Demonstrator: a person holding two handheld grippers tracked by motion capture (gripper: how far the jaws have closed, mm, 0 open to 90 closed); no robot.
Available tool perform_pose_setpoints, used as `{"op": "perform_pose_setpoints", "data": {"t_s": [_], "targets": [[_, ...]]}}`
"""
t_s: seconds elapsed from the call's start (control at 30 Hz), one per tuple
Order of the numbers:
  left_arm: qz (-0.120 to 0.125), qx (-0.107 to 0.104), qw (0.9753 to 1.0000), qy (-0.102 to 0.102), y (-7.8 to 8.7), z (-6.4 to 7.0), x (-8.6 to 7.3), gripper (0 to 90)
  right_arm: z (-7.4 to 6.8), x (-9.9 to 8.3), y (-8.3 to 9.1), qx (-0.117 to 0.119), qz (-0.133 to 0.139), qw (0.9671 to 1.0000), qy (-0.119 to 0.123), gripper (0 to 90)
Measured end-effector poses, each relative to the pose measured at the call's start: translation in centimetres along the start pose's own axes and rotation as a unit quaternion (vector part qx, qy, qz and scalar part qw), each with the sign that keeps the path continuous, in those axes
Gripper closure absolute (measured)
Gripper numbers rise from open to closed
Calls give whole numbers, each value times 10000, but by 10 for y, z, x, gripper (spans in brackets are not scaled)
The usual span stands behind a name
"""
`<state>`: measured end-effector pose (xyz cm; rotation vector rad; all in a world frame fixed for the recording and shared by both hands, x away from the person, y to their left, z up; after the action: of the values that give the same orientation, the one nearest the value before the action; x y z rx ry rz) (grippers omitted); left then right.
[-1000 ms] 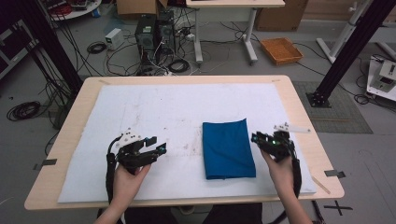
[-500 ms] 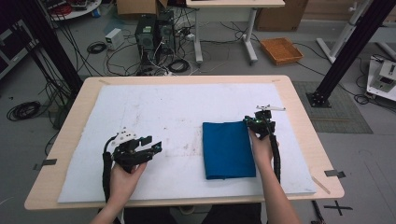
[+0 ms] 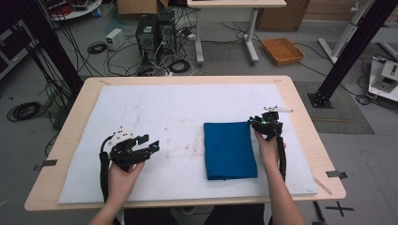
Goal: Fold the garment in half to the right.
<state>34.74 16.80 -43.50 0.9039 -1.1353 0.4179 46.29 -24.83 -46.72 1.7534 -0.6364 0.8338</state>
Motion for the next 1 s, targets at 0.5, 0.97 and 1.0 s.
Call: {"op": "perform_pose_setpoints", "data": {"t_s": [0.5, 0.97, 1.0], "targets": [[202, 565, 9963, -611, 18, -52, 36, 386, 12, 3, 87, 814, 690, 9933, 453, 302], [396, 385, 9969, -562, 30, -63, 26, 379, 8, 1, 86, 913, 508, 9924, 653, 288], [396, 385, 9969, -562, 30, -63, 26, 379, 8, 1, 86, 913, 508, 9924, 653, 288]]}}
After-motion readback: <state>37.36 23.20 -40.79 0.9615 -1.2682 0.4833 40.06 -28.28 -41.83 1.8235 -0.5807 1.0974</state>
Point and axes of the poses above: each handheld gripper's, and its own axes: y roughly backward along the jaws, x roughly out of its top, z roughly to its right, the point moved 6 cm from there along -y, roughly forward along the jaws, and after that the axes turned 4 degrees about -y, right-handed, at the moved point
